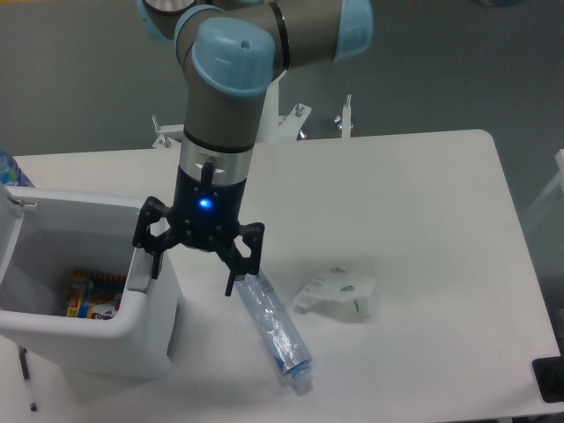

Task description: Open the trash can

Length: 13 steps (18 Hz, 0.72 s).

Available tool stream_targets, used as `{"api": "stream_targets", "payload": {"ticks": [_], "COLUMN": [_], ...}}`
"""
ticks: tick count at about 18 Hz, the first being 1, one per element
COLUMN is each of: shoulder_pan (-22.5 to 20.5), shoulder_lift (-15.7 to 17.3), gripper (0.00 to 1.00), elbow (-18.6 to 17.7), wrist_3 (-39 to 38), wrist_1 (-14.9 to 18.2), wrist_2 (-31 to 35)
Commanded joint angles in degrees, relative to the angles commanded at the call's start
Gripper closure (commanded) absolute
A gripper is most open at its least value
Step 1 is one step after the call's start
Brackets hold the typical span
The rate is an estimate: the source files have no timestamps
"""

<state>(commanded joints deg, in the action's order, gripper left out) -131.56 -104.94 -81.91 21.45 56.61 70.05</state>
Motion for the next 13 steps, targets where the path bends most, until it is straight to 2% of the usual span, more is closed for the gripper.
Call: {"api": "stream_targets", "payload": {"ticks": [4, 8, 11, 13], "shoulder_pan": [-6.1, -11.8, -14.2, -15.2], "shoulder_lift": [-0.6, -1.3, -2.2, -2.5], "gripper": [0.00, 0.00, 0.00, 0.00], "elbow": [-0.3, -1.5, -3.1, -4.7], "wrist_3": [2.1, 11.5, 19.3, 25.7], "wrist_1": [-1.3, -1.1, -0.8, -0.7], "wrist_2": [0.3, 0.4, 0.8, 3.9]}}
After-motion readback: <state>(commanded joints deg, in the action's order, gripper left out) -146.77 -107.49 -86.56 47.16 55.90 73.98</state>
